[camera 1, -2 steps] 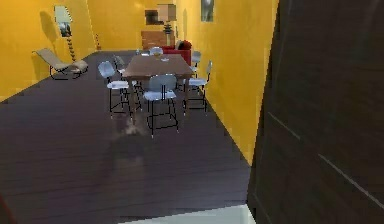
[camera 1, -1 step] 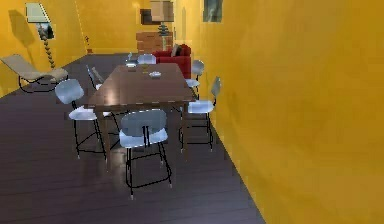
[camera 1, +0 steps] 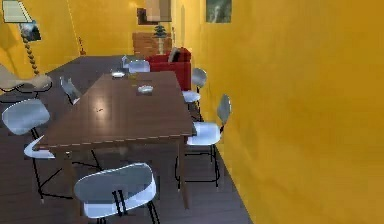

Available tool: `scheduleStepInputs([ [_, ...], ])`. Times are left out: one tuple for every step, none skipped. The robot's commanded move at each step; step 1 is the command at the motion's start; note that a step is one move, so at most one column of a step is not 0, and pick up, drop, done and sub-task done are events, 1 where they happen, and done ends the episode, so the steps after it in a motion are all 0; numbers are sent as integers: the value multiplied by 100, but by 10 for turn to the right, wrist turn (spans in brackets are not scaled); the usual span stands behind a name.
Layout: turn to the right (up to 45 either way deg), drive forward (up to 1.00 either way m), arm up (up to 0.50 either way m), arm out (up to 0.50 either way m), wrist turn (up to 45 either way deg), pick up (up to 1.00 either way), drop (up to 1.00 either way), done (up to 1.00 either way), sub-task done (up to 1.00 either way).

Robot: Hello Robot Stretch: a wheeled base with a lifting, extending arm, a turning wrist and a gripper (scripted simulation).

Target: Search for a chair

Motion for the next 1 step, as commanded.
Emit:
scheduleStepInputs([
  [0, 0, 0, 0, 0, 0, 0, 100, 0],
])
